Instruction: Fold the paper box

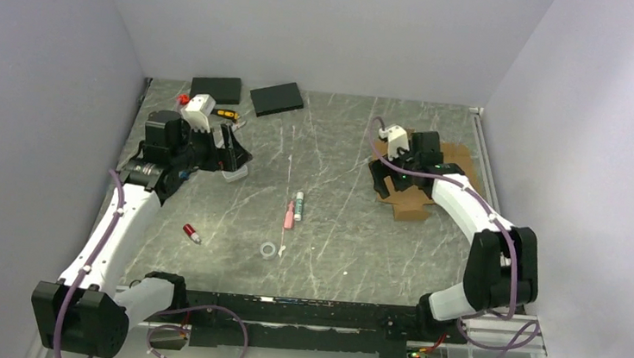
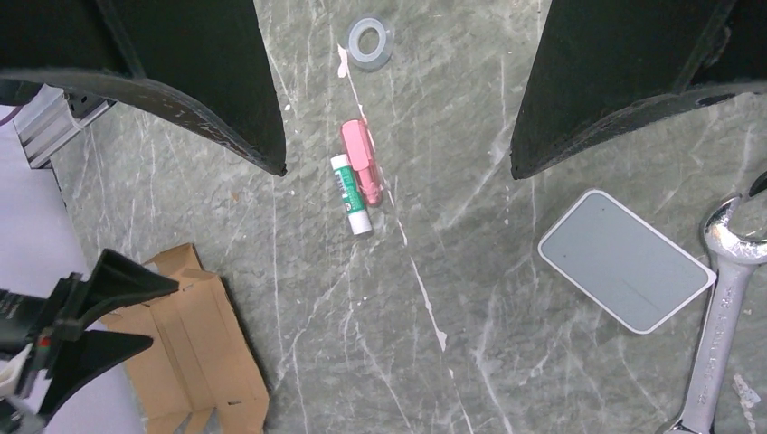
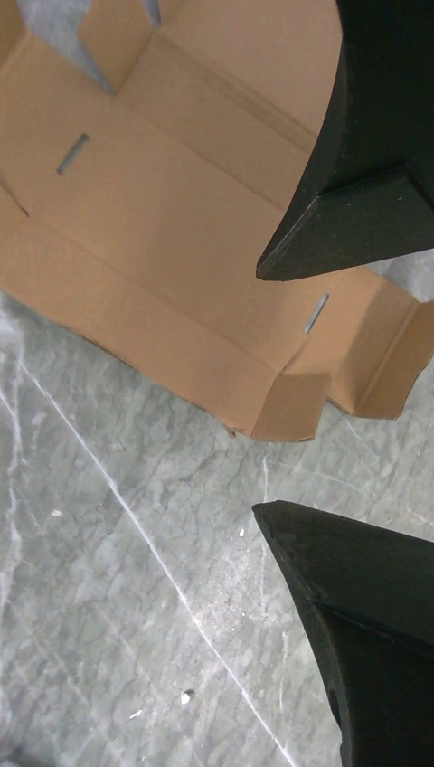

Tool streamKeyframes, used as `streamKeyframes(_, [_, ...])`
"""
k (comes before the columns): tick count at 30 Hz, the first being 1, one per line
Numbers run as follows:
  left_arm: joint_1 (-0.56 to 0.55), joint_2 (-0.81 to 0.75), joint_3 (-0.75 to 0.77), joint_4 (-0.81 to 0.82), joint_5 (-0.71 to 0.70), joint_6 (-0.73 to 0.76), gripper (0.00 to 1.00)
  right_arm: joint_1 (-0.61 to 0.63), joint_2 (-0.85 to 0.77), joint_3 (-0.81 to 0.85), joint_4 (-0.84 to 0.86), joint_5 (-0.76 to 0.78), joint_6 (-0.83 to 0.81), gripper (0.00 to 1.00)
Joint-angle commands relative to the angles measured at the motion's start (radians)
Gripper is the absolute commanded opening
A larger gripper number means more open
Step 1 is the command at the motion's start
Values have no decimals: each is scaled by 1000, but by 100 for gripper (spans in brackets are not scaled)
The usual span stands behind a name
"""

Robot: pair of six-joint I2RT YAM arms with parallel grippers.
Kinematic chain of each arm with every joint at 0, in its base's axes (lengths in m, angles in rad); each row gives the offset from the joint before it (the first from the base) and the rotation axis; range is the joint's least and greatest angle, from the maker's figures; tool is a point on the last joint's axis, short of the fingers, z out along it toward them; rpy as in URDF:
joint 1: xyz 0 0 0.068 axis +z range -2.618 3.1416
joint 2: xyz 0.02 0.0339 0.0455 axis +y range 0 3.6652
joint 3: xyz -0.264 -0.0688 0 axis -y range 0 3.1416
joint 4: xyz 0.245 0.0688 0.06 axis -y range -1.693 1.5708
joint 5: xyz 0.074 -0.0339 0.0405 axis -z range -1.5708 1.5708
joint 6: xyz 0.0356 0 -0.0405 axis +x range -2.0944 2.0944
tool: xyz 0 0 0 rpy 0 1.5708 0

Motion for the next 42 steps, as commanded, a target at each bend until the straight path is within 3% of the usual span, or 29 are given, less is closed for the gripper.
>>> streamKeyframes(1, [14, 4, 42, 27, 39, -11, 99, 56, 66, 5, 5, 103, -34, 94])
streamKeyframes(10, [25, 8, 42, 26, 46, -13, 99, 140, 194, 44, -95, 218, -135, 76])
streamKeyframes(18, [31, 14, 42, 32, 66, -18, 99, 177, 212, 21, -68, 326, -183, 57])
streamKeyframes(21, [31, 14, 41, 32, 69, -18, 99, 193, 216, 10, -54, 365, -204, 48])
streamKeyframes(28, [31, 15, 39, 35, 74, -20, 99, 227, 189, -23, -36, 384, -258, 17])
streamKeyframes(32, [38, 28, 28, 58, 124, -49, 99, 256, 144, -41, -59, 316, -312, 0])
streamKeyframes(42, [33, 242, 17, 184, 432, -300, 99, 298, -61, -61, -257, -85, -494, 0])
